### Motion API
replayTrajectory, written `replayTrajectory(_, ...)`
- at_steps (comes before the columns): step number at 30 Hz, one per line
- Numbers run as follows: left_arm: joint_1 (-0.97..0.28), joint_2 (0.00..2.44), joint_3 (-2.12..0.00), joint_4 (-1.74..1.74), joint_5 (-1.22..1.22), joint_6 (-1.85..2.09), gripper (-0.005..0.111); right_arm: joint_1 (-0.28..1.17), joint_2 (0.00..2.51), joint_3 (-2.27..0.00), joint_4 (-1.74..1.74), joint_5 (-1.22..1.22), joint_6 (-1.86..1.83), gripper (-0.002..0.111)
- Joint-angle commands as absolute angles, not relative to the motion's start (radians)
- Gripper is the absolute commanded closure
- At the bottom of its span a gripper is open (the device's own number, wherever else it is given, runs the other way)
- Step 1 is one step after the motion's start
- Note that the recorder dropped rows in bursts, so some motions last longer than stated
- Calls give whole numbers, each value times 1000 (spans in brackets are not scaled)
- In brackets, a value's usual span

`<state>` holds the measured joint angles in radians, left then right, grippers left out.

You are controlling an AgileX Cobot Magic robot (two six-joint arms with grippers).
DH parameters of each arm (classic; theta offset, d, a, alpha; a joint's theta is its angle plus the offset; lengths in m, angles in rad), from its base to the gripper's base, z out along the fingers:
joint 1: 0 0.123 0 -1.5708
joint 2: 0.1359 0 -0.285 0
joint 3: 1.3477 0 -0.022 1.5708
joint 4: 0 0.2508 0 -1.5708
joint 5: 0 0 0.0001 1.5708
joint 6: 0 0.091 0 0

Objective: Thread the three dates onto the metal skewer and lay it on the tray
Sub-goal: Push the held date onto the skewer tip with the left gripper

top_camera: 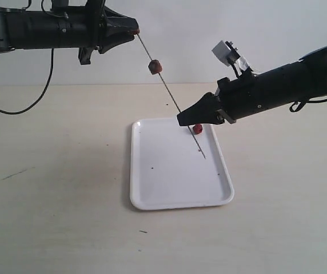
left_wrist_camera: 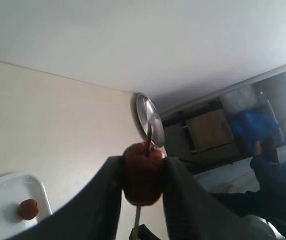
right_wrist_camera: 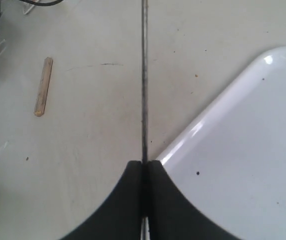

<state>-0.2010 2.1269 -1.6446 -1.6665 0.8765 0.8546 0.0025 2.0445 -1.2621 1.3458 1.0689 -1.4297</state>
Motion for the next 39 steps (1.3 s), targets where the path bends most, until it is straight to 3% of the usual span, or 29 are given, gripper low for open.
replayTrajectory(1, -203, 2124, -1643, -1648, 905, 863, 79, 7, 2043, -1263, 1400, 1059, -1459, 108)
replayTrajectory(31, -312, 2124, -1643, -1556, 900, 904, 78, 7, 2043, -1263, 1533, 1055, -1524, 108)
replayTrajectory(39, -312, 2124, -1643, -1557, 902, 940, 49, 7, 2043, -1263, 1521, 1038, -1522, 108)
